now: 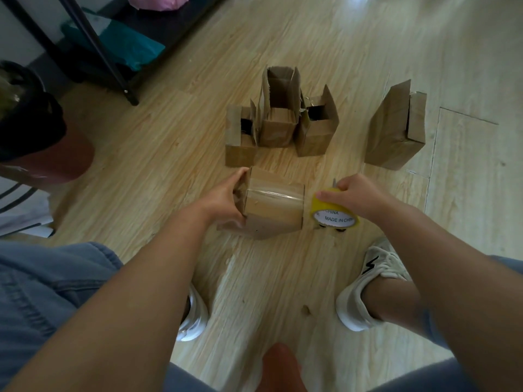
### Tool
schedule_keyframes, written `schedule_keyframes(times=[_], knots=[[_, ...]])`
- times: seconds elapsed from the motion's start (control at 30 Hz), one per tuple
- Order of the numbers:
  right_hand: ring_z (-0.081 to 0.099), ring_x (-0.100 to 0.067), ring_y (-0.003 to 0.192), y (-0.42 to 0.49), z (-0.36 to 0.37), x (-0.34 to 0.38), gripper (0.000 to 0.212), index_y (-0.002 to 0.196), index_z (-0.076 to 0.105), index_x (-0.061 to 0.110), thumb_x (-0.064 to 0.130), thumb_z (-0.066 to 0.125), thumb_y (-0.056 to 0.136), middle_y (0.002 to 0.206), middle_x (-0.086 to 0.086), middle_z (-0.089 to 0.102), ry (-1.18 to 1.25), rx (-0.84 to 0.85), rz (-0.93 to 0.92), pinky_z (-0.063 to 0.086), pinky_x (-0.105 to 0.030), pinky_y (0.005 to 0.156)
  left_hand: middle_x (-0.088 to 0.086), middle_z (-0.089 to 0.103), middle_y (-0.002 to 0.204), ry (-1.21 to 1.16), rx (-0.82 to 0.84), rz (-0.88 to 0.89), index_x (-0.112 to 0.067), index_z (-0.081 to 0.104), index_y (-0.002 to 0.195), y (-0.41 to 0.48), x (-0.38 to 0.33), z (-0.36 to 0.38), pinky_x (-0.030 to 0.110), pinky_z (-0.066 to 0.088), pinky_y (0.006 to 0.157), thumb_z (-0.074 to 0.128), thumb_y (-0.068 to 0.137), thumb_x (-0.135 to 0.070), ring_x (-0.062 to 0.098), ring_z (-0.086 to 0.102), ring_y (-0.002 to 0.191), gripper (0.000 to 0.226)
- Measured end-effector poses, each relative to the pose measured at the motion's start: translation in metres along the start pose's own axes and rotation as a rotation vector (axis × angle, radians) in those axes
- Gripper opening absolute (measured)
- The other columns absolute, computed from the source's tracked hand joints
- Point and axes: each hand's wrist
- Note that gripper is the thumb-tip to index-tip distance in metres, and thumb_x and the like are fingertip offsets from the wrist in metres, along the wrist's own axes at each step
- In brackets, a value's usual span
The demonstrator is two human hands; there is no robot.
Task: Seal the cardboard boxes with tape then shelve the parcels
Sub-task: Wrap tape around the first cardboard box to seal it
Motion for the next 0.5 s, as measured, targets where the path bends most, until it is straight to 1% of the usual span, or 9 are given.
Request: schedule_keyframes(times=[0.1, 0.17, 0.23, 0.3, 0.37, 0.43, 0.5], knots=[[0.040, -0.017, 0.059, 0.007, 0.011, 0.002, 0.052, 0.067, 0.047, 0.011, 0.053, 0.070, 0.087, 0.066, -0.005, 0.041, -0.035, 0.010, 0.007, 0.030, -0.033, 0.058, -0.010, 0.033, 0.153, -0.033, 0.016, -0.007, -0.040, 0.012, 0.155, 0.000, 0.002, -0.003, 0.036, 0.045, 0.102, 0.086, 0.059, 0.006, 0.017, 0.039, 0.137, 0.130], [0.042, -0.017, 0.058, 0.011, 0.019, 0.006, 0.051, 0.067, 0.047, 0.011, 0.052, 0.066, 0.089, 0.065, -0.004, 0.042, -0.078, 0.008, 0.023, 0.031, -0.031, 0.056, -0.010, 0.032, 0.153, -0.048, 0.027, -0.017, -0.042, 0.011, 0.154, -0.001, 0.003, -0.004, 0.038, 0.046, 0.102, 0.086, 0.060, 0.007, 0.018, 0.038, 0.137, 0.130], [0.047, -0.017, 0.059, 0.015, 0.027, 0.009, 0.048, 0.070, 0.052, 0.011, 0.053, 0.063, 0.090, 0.066, -0.003, 0.047, -0.104, 0.004, 0.049, 0.034, -0.030, 0.055, -0.009, 0.029, 0.156, -0.046, 0.026, -0.034, -0.045, 0.009, 0.154, -0.001, 0.004, -0.005, 0.040, 0.046, 0.102, 0.085, 0.061, 0.008, 0.019, 0.037, 0.139, 0.131], [0.052, -0.018, 0.063, 0.016, 0.032, 0.012, 0.046, 0.082, 0.058, 0.008, 0.052, 0.062, 0.091, 0.070, -0.004, 0.054, -0.102, -0.011, 0.070, 0.038, -0.029, 0.057, -0.008, 0.027, 0.158, -0.043, 0.030, -0.042, -0.045, 0.006, 0.154, -0.002, 0.004, -0.005, 0.038, 0.045, 0.101, 0.085, 0.062, 0.008, 0.020, 0.035, 0.140, 0.132], [0.054, -0.018, 0.066, 0.016, 0.033, 0.016, 0.047, 0.092, 0.061, 0.005, 0.052, 0.063, 0.091, 0.074, -0.005, 0.056, -0.102, -0.027, 0.076, 0.039, -0.029, 0.057, -0.006, 0.027, 0.157, -0.039, 0.050, -0.049, -0.047, 0.003, 0.153, -0.001, 0.004, -0.004, 0.037, 0.043, 0.102, 0.085, 0.063, 0.006, 0.020, 0.034, 0.141, 0.133], [0.055, -0.018, 0.070, 0.015, 0.032, 0.019, 0.050, 0.095, 0.059, 0.003, 0.052, 0.065, 0.090, 0.075, -0.003, 0.054, -0.129, -0.032, 0.071, 0.043, -0.031, 0.061, -0.004, 0.027, 0.157, -0.044, 0.109, -0.069, -0.050, -0.002, 0.151, 0.001, 0.000, -0.004, 0.041, 0.039, 0.108, 0.089, 0.062, -0.005, 0.023, 0.032, 0.142, 0.135], [0.056, -0.019, 0.076, 0.014, 0.031, 0.020, 0.048, 0.098, 0.058, 0.005, 0.052, 0.066, 0.090, 0.077, -0.002, 0.053, -0.136, -0.038, 0.070, 0.048, -0.034, 0.067, -0.003, 0.026, 0.158, -0.103, 0.170, -0.097, -0.051, -0.003, 0.151, 0.002, -0.006, -0.002, 0.048, 0.034, 0.113, 0.094, 0.056, -0.033, 0.025, 0.031, 0.142, 0.137]])
Point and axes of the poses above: each hand's wrist, its own y-axis towards the middle knuckle, its own z-axis out of the palm, x = y × z
